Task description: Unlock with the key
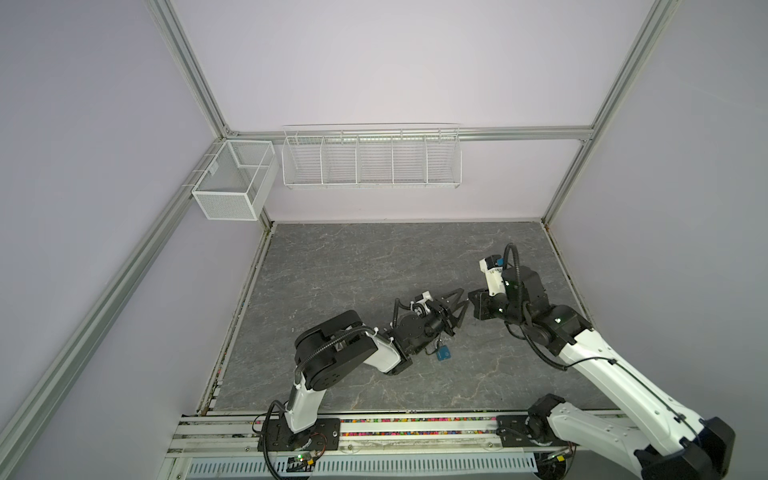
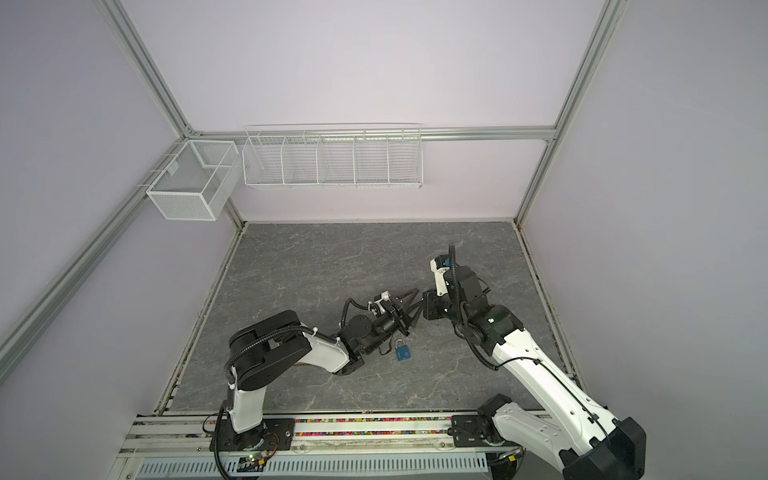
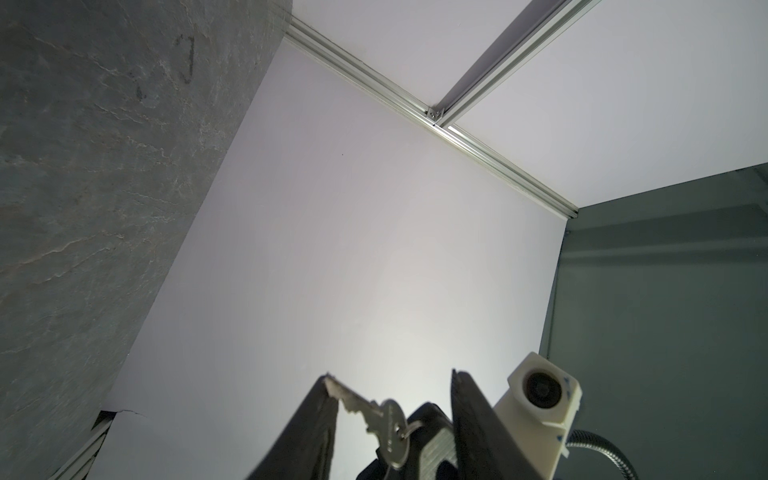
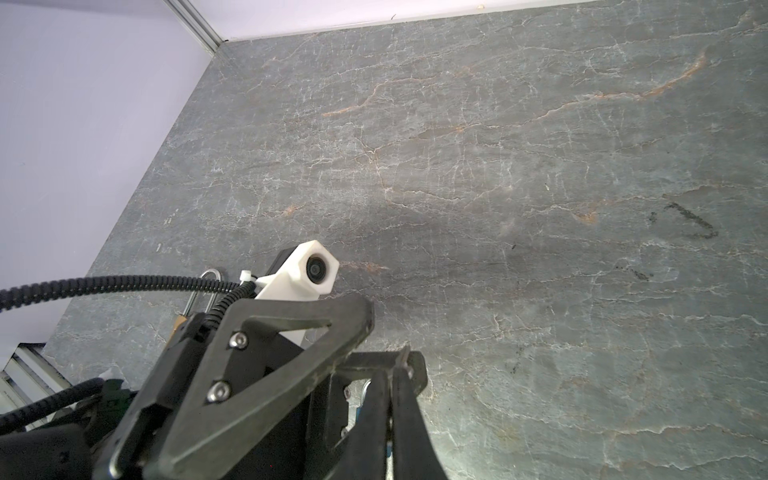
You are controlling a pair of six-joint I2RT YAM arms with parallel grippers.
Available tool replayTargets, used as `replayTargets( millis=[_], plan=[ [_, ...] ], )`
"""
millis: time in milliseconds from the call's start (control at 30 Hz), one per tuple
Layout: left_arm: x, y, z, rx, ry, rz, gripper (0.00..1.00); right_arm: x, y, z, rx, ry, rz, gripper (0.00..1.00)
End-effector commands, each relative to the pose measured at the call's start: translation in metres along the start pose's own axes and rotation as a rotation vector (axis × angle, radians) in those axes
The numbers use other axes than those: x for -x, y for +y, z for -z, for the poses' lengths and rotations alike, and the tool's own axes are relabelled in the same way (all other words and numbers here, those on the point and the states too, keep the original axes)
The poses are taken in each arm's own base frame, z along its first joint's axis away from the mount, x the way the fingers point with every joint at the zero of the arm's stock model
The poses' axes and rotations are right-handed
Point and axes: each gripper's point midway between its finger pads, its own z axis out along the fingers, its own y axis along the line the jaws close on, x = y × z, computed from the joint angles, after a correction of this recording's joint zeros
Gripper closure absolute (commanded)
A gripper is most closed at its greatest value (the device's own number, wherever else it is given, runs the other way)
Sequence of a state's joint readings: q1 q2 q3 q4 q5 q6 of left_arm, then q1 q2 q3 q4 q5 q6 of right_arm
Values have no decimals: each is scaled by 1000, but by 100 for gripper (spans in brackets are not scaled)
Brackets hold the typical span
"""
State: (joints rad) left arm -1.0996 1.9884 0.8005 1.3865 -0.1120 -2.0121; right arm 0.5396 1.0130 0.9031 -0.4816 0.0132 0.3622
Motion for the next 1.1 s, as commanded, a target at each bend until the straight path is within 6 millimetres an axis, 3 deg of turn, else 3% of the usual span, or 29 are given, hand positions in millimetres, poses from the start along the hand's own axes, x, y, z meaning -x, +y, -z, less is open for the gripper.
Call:
replayTargets(
  millis=[0,467,933,1067],
  plan=[
    [-1,-12,0,-39,7,20,58,-2,1,-1,9,-5,10,93],
    [5,-11,2,-32,-2,-3,79,-2,1,2,9,-12,16,93],
    [-6,-21,-7,-55,42,-30,99,3,2,8,9,-34,24,93],
    [-4,-25,-5,-59,39,-60,100,4,0,12,-3,-42,24,90]
  ],
)
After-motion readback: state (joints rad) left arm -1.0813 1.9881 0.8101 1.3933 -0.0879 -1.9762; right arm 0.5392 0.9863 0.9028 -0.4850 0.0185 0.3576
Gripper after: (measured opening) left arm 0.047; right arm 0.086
